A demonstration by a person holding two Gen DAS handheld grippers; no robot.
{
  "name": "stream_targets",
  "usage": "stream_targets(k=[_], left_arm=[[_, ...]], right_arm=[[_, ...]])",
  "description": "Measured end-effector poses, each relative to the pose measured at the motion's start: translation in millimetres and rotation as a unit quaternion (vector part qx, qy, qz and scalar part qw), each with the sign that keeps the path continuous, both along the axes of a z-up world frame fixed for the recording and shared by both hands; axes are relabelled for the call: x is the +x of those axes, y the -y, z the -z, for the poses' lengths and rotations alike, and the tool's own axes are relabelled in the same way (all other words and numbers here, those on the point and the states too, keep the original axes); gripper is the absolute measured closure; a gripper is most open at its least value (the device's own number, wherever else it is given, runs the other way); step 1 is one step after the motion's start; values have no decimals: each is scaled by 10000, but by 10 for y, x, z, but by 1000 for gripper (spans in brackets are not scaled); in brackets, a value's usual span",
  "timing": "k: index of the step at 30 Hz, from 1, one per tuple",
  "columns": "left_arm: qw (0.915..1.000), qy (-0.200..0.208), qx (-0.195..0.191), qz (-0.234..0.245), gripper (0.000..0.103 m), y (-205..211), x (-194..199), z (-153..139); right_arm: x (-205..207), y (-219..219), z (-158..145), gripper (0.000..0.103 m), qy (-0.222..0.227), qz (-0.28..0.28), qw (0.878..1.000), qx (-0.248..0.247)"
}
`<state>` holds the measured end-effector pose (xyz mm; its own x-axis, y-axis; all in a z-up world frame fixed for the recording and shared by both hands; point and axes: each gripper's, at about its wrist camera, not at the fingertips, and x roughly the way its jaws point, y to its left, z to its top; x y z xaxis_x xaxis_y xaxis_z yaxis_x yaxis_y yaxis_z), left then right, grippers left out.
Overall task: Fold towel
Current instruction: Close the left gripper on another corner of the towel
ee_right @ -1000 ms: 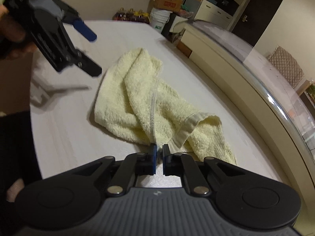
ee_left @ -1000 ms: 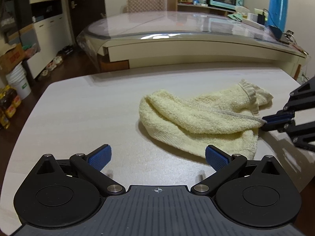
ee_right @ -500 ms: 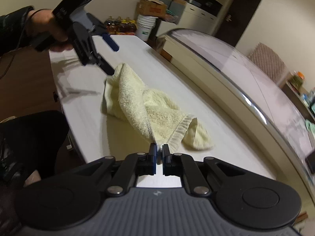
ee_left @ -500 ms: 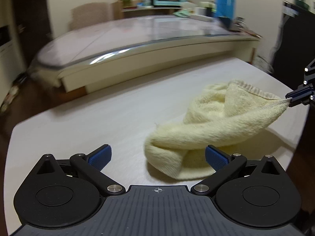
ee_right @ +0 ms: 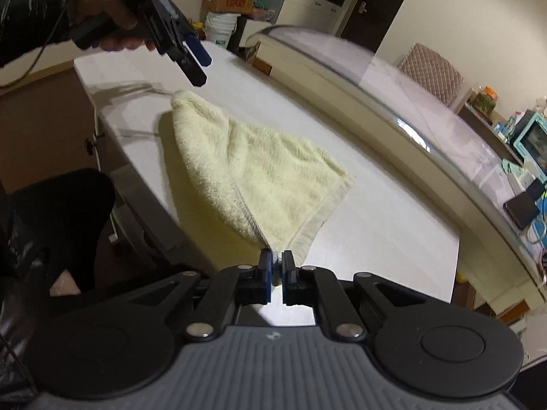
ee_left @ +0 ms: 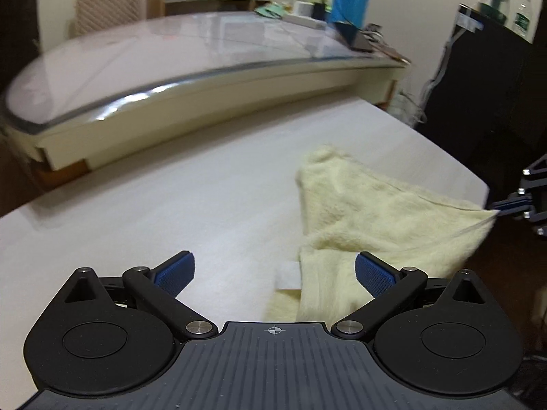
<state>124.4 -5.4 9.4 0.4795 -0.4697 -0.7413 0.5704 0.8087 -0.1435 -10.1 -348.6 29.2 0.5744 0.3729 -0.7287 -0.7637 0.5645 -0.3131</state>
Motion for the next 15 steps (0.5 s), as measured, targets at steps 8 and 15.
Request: stream_targets(k=[8,15], left_arm=[[9970,-307,105,707,40,257,78,208],[9916,-811,-140,998,59,271,290,288]], right_arm=[[-113,222,55,97,-109,282,9995,50],[-170,305,68,97,-169,376,9991,127]])
